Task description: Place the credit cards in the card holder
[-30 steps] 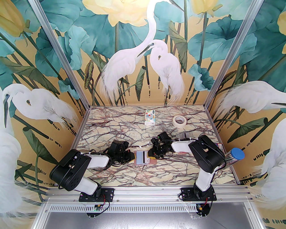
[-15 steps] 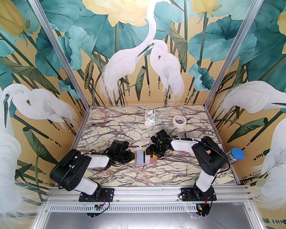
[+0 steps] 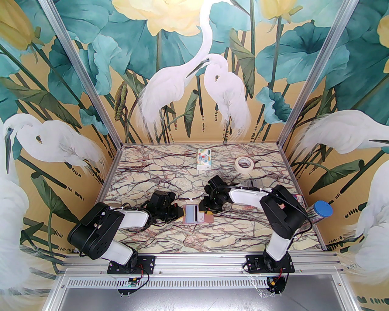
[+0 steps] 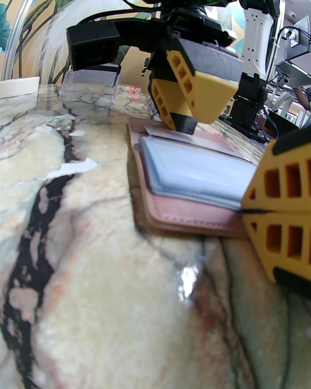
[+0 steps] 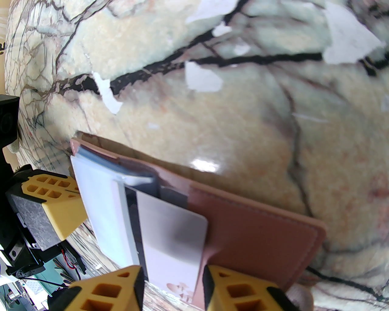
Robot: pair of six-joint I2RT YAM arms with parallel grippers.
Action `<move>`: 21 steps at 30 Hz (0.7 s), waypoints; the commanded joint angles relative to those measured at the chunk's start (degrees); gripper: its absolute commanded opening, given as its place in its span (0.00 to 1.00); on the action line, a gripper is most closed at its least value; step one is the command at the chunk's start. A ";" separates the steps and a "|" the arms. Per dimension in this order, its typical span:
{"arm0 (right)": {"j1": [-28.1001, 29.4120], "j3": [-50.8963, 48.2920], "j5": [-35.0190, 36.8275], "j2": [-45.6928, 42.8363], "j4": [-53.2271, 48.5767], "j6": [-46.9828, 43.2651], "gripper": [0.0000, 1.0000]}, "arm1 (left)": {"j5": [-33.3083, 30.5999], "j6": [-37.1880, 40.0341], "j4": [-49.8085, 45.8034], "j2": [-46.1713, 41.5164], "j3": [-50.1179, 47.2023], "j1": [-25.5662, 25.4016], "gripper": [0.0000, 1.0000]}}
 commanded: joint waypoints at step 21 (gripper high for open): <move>3.67 8.20 0.10 5.03 -3.84 -0.15 0.30 | -5.52 1.44 -6.90 3.98 -1.50 -0.81 0.04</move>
